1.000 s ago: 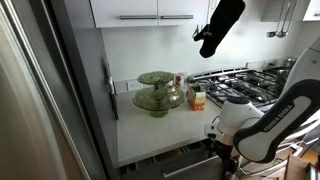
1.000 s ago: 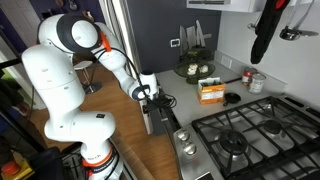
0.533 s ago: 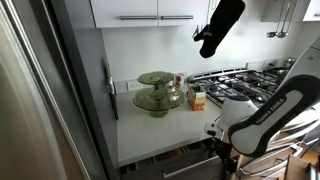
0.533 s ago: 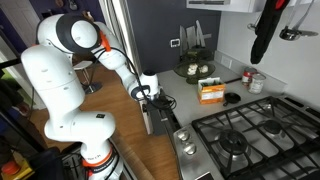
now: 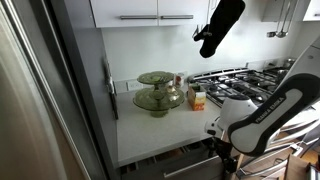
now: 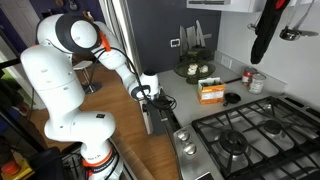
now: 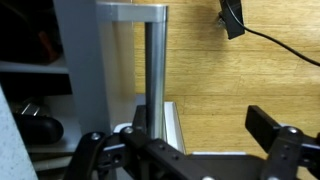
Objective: Open the top drawer to the left, remove it cooking stick and put it on the cupboard
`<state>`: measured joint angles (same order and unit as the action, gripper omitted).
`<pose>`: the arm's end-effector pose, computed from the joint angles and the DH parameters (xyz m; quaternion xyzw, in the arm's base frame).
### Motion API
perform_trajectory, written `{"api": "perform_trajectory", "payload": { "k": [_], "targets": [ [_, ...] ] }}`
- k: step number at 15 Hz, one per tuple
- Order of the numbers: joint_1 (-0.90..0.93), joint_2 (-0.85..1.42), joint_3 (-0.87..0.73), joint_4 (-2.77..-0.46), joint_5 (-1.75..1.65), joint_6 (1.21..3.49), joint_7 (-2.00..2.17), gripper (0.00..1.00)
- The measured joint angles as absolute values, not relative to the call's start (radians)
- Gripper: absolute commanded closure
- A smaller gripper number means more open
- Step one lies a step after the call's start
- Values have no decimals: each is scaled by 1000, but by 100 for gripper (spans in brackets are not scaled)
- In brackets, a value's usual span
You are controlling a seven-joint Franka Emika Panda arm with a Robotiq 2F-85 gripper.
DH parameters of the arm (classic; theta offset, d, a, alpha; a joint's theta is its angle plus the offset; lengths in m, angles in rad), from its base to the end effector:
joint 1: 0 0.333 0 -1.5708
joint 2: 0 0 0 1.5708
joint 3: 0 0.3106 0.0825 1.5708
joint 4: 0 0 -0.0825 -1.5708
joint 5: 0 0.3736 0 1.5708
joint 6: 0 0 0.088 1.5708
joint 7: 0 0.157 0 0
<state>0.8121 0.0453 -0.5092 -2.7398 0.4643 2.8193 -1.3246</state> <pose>0.3827 0.1001 0.1657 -0.8260 -0.5593 -0.0515 0.0473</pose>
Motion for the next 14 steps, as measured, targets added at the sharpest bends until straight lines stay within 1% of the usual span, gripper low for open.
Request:
{"api": "perform_trajectory", "payload": {
  "k": [10,14],
  "targets": [
    [812,21,-524,-2741,454,2782,-1323,0],
    [810,9,-531,-2742,487,2785,-1243,0]
  ]
}}
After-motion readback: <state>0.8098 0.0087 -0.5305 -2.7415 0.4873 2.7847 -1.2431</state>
